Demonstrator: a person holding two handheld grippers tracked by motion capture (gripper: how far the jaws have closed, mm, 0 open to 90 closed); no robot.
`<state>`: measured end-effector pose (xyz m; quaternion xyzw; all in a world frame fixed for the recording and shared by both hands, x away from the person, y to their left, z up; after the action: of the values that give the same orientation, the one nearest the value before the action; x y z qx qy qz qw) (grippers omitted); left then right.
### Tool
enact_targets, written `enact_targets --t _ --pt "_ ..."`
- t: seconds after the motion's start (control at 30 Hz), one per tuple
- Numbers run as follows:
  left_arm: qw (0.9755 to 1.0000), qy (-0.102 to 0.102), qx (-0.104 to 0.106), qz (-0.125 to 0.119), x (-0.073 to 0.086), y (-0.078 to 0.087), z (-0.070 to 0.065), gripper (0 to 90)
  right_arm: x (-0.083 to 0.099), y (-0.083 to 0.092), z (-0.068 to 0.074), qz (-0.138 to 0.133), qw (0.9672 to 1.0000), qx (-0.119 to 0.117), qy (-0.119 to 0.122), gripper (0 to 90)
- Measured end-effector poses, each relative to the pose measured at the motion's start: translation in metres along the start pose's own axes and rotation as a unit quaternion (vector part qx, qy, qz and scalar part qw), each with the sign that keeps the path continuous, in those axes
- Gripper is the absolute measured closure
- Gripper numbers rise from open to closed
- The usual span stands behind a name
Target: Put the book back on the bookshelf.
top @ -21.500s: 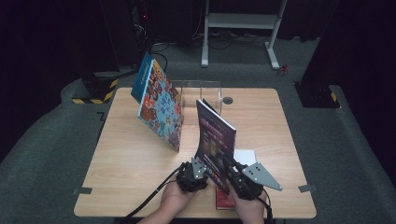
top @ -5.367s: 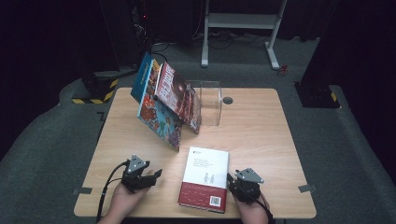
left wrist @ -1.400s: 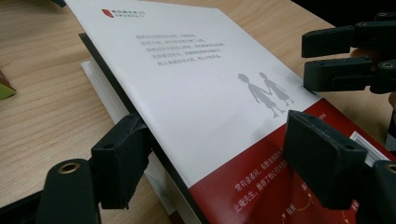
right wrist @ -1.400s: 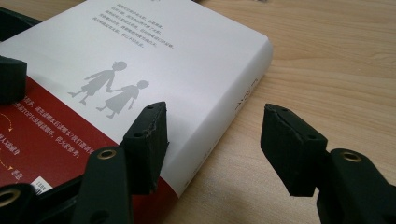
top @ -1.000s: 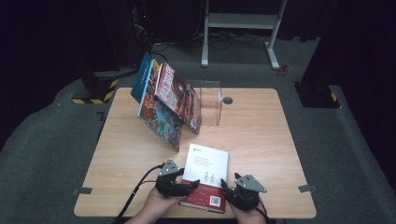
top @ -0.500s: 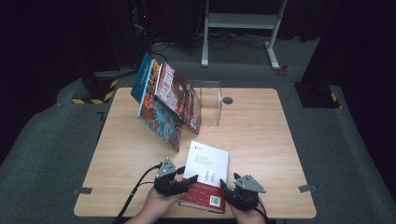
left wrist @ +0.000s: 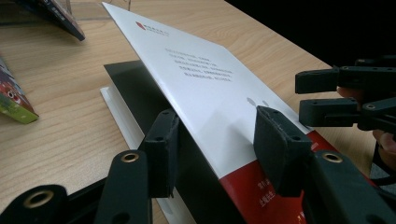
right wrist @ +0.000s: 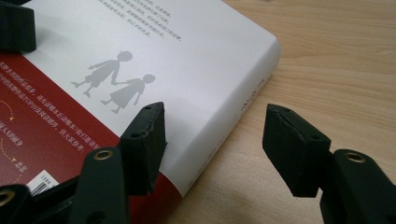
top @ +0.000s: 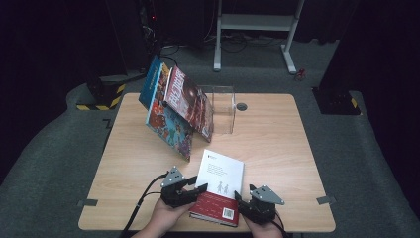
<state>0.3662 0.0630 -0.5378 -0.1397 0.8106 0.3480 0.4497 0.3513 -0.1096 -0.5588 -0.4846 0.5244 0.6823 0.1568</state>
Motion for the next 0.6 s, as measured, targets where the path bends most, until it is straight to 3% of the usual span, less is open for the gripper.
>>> enact_targets --t 0.23,0.6 --pt "0.999 -0.038 0.002 -0.021 -0.007 0.003 -0.006 52.7 0.0 0.0 0.007 -0.001 0.9994 -0.031 -0.018 31.2" --pt "0.9955 -0.086 -0.012 -0.038 -0.012 0.009 -0.015 54.2 -0.001 0.0 0.004 -0.002 0.9993 -0.031 -0.021 28.7"
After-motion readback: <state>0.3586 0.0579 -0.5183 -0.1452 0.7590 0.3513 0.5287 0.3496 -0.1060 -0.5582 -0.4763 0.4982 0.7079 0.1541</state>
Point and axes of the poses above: each handheld gripper's, and its own axes: y roughly backward along the jaws, x roughly out of its underside, z roughly to its left, the point moved 10 cm from there along -y, roughly forward along the jaws, and after that the axes turned 5 degrees about y, right-handed, at the moved point
